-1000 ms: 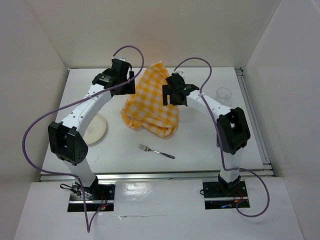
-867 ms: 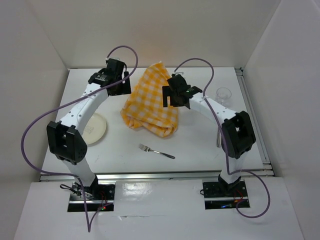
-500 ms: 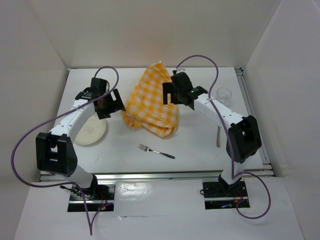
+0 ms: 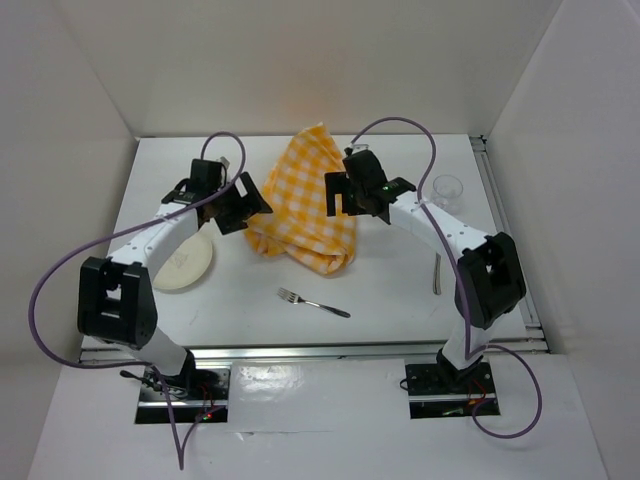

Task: Set the dinner table for one person

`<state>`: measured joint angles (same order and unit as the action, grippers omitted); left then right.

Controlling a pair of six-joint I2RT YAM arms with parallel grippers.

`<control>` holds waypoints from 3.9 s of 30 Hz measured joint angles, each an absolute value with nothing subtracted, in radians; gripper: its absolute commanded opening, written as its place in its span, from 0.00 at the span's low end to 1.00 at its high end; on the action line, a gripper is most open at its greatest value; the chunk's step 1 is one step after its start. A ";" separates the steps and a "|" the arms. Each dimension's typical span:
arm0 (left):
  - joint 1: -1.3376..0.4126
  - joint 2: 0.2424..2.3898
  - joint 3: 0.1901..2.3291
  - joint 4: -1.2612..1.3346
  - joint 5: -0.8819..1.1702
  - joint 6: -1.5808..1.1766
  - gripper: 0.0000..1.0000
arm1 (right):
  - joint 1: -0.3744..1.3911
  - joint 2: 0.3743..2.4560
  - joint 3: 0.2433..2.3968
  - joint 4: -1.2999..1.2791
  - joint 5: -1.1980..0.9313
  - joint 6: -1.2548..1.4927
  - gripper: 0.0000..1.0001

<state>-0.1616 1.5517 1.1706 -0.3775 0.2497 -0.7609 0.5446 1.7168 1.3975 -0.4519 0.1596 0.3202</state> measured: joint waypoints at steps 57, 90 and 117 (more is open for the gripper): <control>-0.388 1.739 1.455 -0.560 -0.250 -1.077 0.00 | 0.585 1.310 0.597 0.001 -0.044 0.665 0.99; -0.395 1.716 1.755 -0.624 -0.207 -0.967 0.00 | 0.808 1.621 0.728 0.371 0.122 0.954 1.00; -0.430 1.856 2.010 -0.690 -0.104 -0.862 0.00 | 0.792 1.716 1.031 0.115 0.371 0.896 0.00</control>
<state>-0.4297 1.8561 2.0098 -0.6899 -0.1040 -0.8619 0.7918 1.7164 1.0309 0.1150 0.3710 0.8955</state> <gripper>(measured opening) 0.046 0.043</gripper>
